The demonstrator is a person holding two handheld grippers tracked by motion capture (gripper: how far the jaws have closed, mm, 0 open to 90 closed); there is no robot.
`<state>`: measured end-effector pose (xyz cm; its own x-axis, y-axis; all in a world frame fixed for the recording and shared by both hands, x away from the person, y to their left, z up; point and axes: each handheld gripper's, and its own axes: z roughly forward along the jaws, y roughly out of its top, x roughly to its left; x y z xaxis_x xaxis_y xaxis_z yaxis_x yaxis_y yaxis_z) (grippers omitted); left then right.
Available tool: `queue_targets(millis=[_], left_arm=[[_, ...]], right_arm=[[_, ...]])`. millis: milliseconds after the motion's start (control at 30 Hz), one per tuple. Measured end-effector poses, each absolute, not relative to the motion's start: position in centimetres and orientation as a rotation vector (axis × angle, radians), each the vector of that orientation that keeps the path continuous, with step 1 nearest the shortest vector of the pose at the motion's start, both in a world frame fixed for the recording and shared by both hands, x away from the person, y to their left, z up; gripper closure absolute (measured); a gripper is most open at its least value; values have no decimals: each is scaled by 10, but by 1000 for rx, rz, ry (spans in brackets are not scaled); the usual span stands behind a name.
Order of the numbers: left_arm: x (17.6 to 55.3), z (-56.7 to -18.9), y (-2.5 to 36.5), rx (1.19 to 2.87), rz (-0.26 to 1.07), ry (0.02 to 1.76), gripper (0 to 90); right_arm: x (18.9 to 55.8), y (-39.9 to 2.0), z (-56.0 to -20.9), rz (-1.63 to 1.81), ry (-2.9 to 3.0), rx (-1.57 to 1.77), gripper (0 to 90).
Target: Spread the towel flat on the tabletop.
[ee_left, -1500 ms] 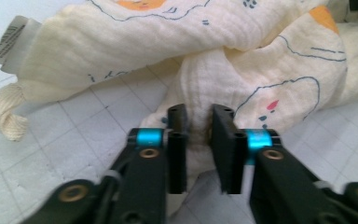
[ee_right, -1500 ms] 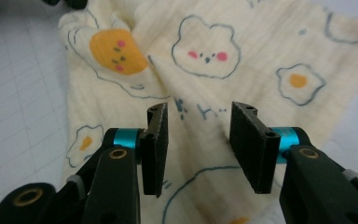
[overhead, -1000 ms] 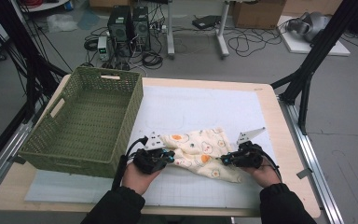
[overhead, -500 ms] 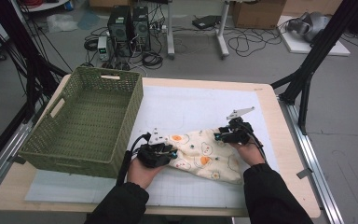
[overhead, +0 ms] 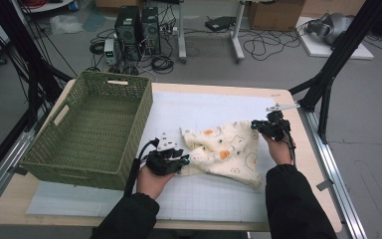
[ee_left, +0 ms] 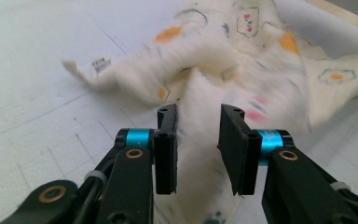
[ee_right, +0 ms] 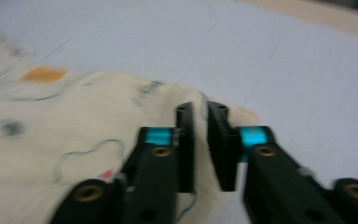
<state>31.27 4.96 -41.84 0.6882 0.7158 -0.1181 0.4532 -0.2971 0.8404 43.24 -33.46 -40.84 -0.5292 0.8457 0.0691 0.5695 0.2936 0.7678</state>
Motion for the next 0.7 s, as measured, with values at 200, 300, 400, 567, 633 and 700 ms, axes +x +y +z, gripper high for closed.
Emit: queue_targets(millis=[200,300,400,567,633,700], left_arm=[[313,-425,52,2015,372,907,611],[313,-430,54,2033,367,919,609],[313,-436,51,2072,356,917,640],[314,-444,45,2123,358,907,719],[314,-444,45,2122,354,911,805],[313,-443,45,2123,342,911,866]], right_arm=[[409,-337,-417,1164,2365,1193,632],[392,-331,-419,1131,2522,1116,569],[370,-326,-415,1181,2552,1005,556],[340,-316,-417,1224,2695,853,527],[332,-314,-421,1237,2731,812,543],[329,-310,-427,1209,2763,780,594]])
